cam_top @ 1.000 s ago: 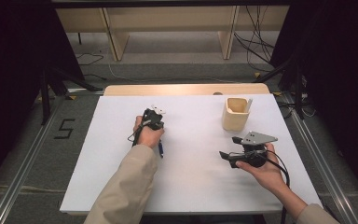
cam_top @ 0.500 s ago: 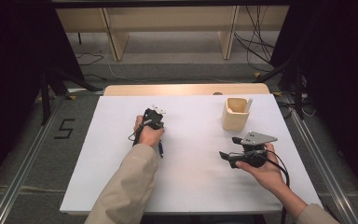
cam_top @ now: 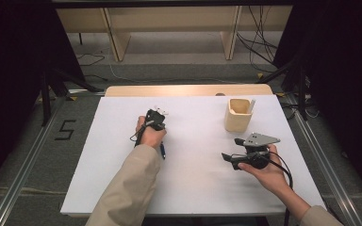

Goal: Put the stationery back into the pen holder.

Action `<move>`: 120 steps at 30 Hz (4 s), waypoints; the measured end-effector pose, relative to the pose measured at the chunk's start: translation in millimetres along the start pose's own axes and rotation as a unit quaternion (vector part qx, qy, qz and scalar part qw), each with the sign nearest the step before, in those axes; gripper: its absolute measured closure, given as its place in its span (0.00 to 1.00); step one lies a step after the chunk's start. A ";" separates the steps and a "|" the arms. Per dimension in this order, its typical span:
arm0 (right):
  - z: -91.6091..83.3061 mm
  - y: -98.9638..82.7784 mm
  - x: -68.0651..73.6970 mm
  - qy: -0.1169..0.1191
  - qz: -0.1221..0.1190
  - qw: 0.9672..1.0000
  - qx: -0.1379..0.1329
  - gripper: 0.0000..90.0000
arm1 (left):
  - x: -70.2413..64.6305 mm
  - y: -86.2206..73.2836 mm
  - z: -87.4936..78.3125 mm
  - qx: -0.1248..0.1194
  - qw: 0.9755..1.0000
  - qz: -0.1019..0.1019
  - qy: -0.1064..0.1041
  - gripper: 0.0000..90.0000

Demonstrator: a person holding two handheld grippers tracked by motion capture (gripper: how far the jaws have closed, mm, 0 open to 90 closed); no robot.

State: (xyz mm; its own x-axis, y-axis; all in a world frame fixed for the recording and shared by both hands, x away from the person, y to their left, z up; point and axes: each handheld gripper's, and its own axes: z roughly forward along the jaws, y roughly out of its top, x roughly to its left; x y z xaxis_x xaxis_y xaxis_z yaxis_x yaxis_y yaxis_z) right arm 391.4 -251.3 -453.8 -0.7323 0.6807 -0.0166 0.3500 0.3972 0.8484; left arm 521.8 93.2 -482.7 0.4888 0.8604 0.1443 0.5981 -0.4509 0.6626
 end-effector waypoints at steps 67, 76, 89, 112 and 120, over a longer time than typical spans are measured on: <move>1.8 -0.6 2.7 0.004 -0.002 1.000 0.005 0.25 | 36.3 -29.1 -33.2 0.131 0.991 0.031 0.028 1.00; 1.6 -0.6 2.9 0.004 -0.002 1.000 0.005 0.25 | 36.0 -33.1 -38.8 0.149 0.987 0.045 0.027 1.00; 0.5 -0.5 2.8 0.003 -0.003 1.000 0.006 0.25 | 37.0 -48.3 -54.4 0.165 0.985 0.049 0.017 1.00; 0.1 -0.9 3.3 0.003 -0.003 1.000 0.005 0.25 | 21.8 -68.3 -77.5 0.176 0.981 0.077 -0.012 1.00; 0.0 -0.8 3.2 0.004 -0.005 1.000 0.003 0.25 | 19.7 -71.6 -81.9 0.181 0.980 0.078 -0.020 1.00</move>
State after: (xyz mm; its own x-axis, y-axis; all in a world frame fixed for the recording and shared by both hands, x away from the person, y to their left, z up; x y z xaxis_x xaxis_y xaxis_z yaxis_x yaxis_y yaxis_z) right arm 388.7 -249.5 -454.5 -0.7399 0.6723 -0.0214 0.3464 0.4082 0.8446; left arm 436.6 161.9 -467.1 0.6130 0.7671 0.1891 0.6961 -0.6376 0.3300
